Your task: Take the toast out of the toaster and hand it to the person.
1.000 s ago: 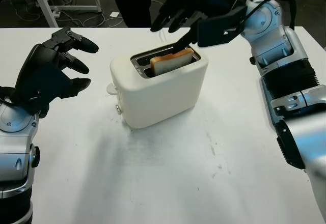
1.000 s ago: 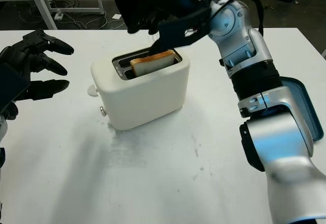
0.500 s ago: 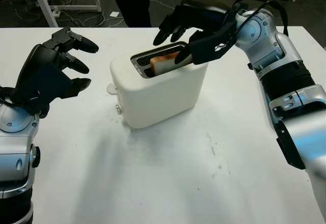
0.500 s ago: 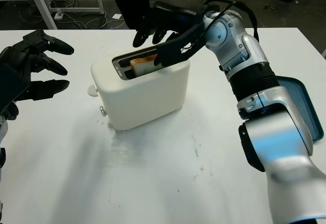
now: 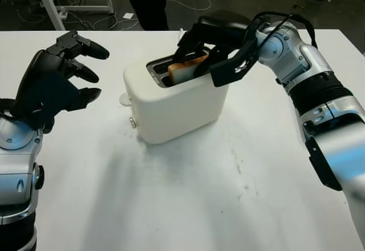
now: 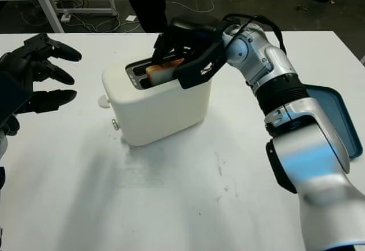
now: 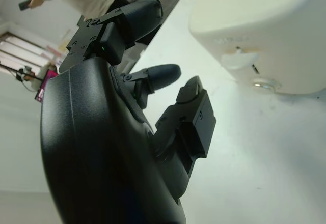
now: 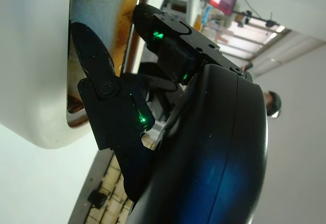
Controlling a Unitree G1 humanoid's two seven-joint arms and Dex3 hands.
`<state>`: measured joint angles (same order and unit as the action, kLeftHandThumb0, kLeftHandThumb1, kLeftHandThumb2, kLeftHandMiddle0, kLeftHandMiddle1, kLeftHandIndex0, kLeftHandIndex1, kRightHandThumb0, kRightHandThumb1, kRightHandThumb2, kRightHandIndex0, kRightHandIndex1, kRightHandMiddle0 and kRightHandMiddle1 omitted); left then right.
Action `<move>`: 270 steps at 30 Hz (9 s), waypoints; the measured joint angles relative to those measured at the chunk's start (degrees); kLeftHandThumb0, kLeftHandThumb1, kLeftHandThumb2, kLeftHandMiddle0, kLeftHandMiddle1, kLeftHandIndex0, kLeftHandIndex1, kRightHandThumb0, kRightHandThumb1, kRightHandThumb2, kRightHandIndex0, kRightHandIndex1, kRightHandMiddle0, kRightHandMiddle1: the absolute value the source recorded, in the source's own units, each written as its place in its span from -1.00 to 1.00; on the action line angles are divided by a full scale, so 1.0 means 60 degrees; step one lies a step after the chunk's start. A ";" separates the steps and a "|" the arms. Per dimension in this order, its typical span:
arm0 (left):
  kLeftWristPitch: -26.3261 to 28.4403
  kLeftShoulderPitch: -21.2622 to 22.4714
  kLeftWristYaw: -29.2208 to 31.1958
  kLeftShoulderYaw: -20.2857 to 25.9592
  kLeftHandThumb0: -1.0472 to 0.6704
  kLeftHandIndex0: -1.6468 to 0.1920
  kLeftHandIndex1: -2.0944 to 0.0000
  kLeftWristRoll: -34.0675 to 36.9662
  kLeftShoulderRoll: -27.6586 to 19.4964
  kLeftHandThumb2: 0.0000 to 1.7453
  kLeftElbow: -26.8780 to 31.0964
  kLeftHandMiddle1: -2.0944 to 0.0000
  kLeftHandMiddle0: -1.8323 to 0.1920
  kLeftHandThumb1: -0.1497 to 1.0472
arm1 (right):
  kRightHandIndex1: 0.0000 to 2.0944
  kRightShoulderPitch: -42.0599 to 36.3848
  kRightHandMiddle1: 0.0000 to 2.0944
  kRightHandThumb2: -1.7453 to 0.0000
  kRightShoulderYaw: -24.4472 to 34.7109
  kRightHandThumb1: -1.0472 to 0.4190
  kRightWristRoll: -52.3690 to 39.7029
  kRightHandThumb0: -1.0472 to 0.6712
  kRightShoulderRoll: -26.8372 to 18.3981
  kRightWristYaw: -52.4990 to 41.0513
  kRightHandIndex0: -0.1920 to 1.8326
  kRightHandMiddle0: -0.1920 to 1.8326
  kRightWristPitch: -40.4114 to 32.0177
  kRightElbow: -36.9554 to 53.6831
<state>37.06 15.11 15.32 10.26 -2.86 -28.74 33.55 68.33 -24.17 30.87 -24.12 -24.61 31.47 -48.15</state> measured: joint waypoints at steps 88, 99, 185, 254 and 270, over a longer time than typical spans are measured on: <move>-0.0034 0.0016 0.0002 -0.0043 0.78 0.50 -0.14 -0.0084 0.0020 -0.64 -0.0132 -0.42 0.51 0.79 | 0.67 0.1420 0.67 0.51 0.2314 -0.83 -0.1819 -0.41 -0.0419 0.1085 0.25 0.04 0.0266 -0.2932; 0.0142 0.0015 0.0001 -0.0032 0.73 0.51 -0.11 -0.0084 0.0018 -0.64 -0.0011 -0.40 0.53 0.79 | 0.67 0.1412 0.67 0.63 0.4118 -0.83 -0.3317 -0.29 -0.0450 0.1465 0.16 -0.02 -0.1665 -0.3882; 0.0325 -0.0049 0.0175 0.0150 0.71 0.43 -0.04 -0.0053 -0.0166 -0.72 -0.0106 -0.37 0.47 0.79 | 0.67 -0.0917 0.67 0.58 0.4527 -0.83 -0.3418 -0.11 0.0404 0.4261 -0.02 -0.28 -0.3205 -0.4489; 0.2973 -0.3205 -0.1958 -0.1980 0.54 0.77 0.12 -0.0681 0.2059 -0.37 0.4286 -0.20 0.81 0.79 | -0.97 -1.2572 -0.98 1.00 0.5595 -0.72 -0.8401 -0.34 0.1438 0.1393 -0.28 -0.32 -0.6721 1.0766; 0.2235 -0.3828 -0.2844 -0.3530 0.49 0.75 0.15 -0.1618 0.2627 -0.46 0.3535 -0.23 0.81 0.79 | -0.98 -1.2367 -0.99 1.00 0.4892 -0.72 -0.7789 -0.38 0.2756 0.1889 -0.26 -0.29 -0.6561 0.9613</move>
<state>50.48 -7.87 -1.74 -10.93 -12.56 -12.97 54.76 -5.88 5.18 -15.86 -7.58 -13.27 -7.90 9.53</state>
